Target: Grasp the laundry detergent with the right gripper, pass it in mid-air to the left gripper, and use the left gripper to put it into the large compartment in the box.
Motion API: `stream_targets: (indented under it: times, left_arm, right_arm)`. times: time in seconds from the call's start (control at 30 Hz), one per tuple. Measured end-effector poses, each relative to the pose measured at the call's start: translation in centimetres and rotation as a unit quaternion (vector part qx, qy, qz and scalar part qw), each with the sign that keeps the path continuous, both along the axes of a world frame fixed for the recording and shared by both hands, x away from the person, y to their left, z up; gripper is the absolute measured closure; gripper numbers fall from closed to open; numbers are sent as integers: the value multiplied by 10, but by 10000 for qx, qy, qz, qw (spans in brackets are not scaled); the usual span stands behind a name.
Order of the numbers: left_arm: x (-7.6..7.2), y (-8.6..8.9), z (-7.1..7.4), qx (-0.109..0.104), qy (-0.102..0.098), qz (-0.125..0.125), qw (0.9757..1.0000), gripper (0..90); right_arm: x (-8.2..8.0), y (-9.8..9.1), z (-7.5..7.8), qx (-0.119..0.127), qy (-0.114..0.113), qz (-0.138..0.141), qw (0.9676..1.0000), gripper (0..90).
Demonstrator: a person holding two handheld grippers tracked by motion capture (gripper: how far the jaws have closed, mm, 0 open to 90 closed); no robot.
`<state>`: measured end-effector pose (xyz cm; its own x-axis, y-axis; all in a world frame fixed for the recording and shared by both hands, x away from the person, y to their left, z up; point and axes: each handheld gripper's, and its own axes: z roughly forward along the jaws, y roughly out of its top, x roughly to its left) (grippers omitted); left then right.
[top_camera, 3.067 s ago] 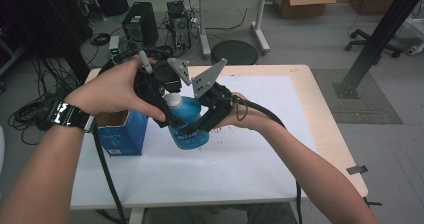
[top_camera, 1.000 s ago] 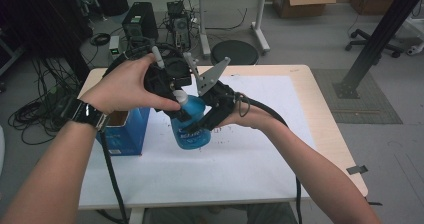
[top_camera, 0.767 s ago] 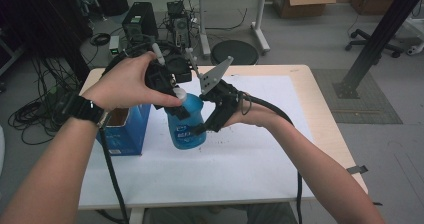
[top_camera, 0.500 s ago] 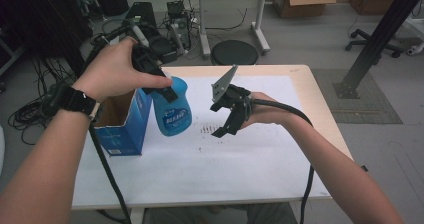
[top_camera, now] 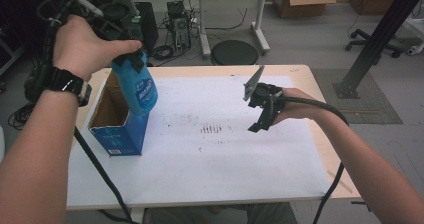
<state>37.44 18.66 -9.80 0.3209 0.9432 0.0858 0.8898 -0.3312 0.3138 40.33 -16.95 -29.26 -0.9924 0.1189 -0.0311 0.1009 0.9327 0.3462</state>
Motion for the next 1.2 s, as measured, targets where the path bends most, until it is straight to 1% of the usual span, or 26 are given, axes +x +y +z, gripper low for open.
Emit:
stream_targets:
  times: [0.03, 0.07, 0.13, 0.17, 0.2, 0.23, 0.27, 0.3, 0.33, 0.4, 0.43, 0.5, 0.57, 0.67, 0.77, 0.8, 0.9, 0.93, 0.97, 1.0, 1.03, 1.07, 1.1, 1.13, 1.17, 1.2]
  left_arm:
    - [1, 10, 2, 9, -55, 250, 9997, 381]
    - [1, 14, 3, -4, -79, 365, 9993, 381]
    - [2, 20, 3, 3, -88, 438, 9990, 381]
    - [2, 24, 3, -31, -117, 560, 9984, 381]
    - [3, 33, 3, -53, -145, 736, 9972, 381]
    - [3, 37, 2, -76, -175, 839, 9963, 381]
    - [3, 37, 2, -76, -175, 839, 9963, 381]
    - [4, 44, 1, -57, -182, 964, 9952, 381]
    - [4, 44, 1, -57, -182, 964, 9952, 382]
    - [6, 50, -1, -39, -222, 1121, 9934, 381]
    - [7, 55, -3, -20, -240, 1282, 9915, 381]
    - [8, 57, -5, 11, -231, 1320, 9910, 381]
    - [9, 62, -8, 18, -243, 1431, 9894, 381]
    - [10, 65, -11, 2, -238, 1455, 9891, 382]
    - [12, 68, -21, -44, -205, 1502, 9884, 381]
    - [12, 68, -21, -44, -205, 1502, 9884, 382]
    - [15, 70, -30, -31, -171, 1525, 9882, 381]
    - [17, 71, -38, -23, -141, 1538, 9880, 381]
    - [17, 71, -38, -23, -141, 1538, 9880, 382]
    - [19, 72, -47, -21, -84, 1547, 9879, 382]
    - [19, 72, -47, -21, -84, 1547, 9879, 382]
    - [20, 73, -52, -36, -72, 1553, 9878, 382]
    - [22, 75, -62, -56, -7, 1549, 9879, 381]
    - [22, 75, -62, -56, -7, 1549, 9879, 381]
    - [23, 76, -71, -82, 53, 1553, 9878, 381]
    - [23, 76, -71, -82, 53, 1553, 9878, 381]
  right_arm:
    - [1, -5, 0, -62, 13, -40, 10000, 113]
    - [2, -11, 0, -117, 19, -76, 9999, 112]
    - [2, -16, 0, -169, 50, -124, 9998, 112]
    - [3, -26, 0, -252, 36, -178, 9995, 112]
    - [4, -30, 0, -286, 14, -218, 9994, 112]
    - [5, -35, 0, -310, 16, -257, 9992, 112]
    - [5, -35, 0, -310, 16, -257, 9992, 112]
    - [6, -43, 0, -337, 26, -327, 9989, 112]
    - [6, -43, 0, -337, 26, -327, 9989, 112]
    - [7, -51, -1, -361, 30, -408, 9985, 112]
    - [8, -58, -1, -369, 43, -471, 9982, 112]
    - [8, -60, -2, -380, 49, -485, 9981, 112]
    - [8, -67, -3, -365, 78, -540, 9978, 112]
    - [8, -71, -4, -373, 83, -569, 9976, 112]
    - [9, -75, -6, -356, 82, -603, 9975, 112]
    - [9, -75, -6, -356, 82, -603, 9975, 112]
    - [9, -78, -6, -346, 112, -608, 9975, 112]
    - [9, -78, -7, -339, 122, -611, 9975, 112]
    - [9, -78, -7, -339, 122, -611, 9975, 112]
    - [9, -80, -9, -371, 139, -607, 9974, 112]
    - [9, -80, -9, -371, 139, -607, 9974, 112]
    - [9, -80, -9, -373, 146, -612, 9973, 112]
    - [9, -81, -11, -380, 162, -623, 9972, 112]
    - [9, -81, -11, -380, 162, -623, 9972, 112]
    - [9, -81, -12, -385, 165, -634, 9971, 112]
    - [10, -81, -12, -392, 178, -628, 9971, 112]
